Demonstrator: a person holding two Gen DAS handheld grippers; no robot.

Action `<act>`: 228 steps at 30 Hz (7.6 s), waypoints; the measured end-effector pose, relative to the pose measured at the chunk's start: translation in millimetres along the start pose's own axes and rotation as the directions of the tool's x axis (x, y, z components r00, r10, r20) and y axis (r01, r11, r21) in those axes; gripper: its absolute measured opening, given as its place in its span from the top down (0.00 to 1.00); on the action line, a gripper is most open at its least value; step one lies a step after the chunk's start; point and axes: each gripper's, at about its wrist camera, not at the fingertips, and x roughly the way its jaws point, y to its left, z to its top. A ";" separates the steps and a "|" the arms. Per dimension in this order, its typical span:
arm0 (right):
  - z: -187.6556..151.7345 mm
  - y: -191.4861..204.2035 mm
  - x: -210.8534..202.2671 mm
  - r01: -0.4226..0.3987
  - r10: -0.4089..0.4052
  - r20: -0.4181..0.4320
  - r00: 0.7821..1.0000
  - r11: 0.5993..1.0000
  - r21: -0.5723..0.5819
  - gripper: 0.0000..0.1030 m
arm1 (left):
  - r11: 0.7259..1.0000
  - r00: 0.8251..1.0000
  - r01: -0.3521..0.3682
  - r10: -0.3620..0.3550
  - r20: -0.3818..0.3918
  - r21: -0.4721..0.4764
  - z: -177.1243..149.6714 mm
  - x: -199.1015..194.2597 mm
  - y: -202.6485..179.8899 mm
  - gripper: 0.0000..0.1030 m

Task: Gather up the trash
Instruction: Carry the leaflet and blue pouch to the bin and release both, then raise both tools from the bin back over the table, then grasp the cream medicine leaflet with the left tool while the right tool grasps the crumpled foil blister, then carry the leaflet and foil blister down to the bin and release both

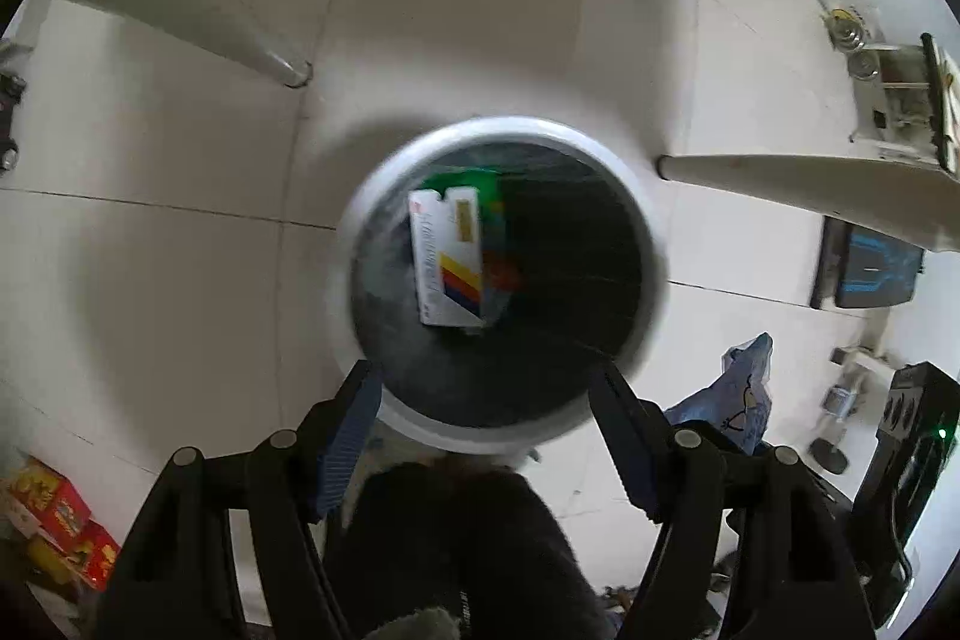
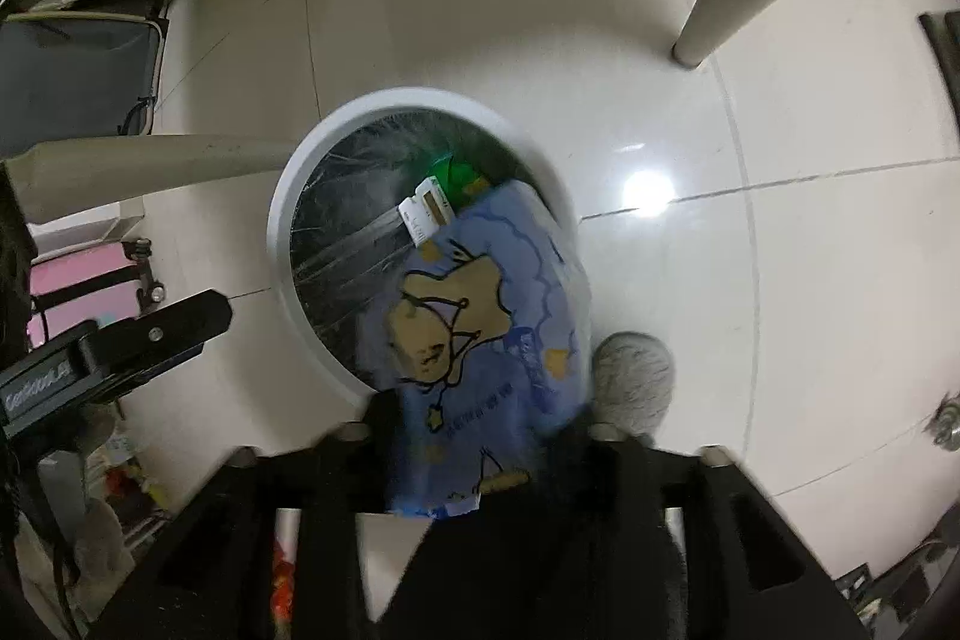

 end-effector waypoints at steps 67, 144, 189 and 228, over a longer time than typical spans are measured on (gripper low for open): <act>276.9 212.8 -501.9 0.314 -0.213 0.288 0.934 0.875 -0.370 0.02 | 0.877 0.726 -0.477 0.430 0.537 -0.057 173.5 -473.2 -152.1 0.00; 419.4 206.6 -462.1 0.351 -0.276 0.295 0.915 0.904 -0.243 0.35 | 0.951 0.909 -0.310 0.296 0.294 -0.001 229.2 -402.1 -220.5 0.29; -9.9 202.5 -513.9 0.157 -0.068 0.508 0.859 0.979 -0.133 0.36 | 0.987 0.894 0.000 -0.072 0.443 0.160 -60.4 -468.8 -91.1 0.29; 4.2 11.3 18.2 0.005 -0.005 -0.005 1.000 1.000 0.003 0.12 | 0.999 0.995 0.051 -0.050 -0.086 0.008 4.7 -1.4 10.8 0.06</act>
